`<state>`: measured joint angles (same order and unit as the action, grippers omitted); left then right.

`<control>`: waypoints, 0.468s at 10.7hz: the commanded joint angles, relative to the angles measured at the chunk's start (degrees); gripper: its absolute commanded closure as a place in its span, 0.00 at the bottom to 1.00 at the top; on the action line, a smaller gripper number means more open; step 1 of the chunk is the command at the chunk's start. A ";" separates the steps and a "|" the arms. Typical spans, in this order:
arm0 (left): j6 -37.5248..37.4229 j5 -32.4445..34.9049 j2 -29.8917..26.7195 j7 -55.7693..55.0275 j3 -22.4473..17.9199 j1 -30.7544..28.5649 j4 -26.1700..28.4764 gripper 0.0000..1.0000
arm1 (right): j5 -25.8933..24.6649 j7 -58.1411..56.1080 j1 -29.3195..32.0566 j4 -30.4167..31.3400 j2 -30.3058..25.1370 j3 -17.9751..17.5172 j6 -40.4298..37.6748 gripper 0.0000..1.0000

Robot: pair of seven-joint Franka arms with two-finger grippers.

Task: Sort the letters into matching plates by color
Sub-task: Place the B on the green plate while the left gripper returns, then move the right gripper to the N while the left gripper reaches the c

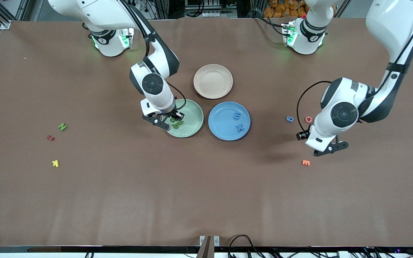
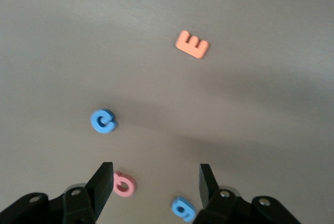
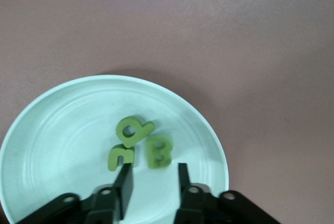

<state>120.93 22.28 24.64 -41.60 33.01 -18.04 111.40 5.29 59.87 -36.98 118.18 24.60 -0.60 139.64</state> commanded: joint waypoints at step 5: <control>3.95 0.66 0.23 11.10 0.92 -10.16 0.75 0.26 | 0.16 -11.07 6.28 -0.42 -2.71 1.22 -7.53 0.00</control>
<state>122.88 22.28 24.71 -31.92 33.01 -26.14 111.43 5.28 55.21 -35.60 117.06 24.21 0.39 135.18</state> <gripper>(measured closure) 0.256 0.000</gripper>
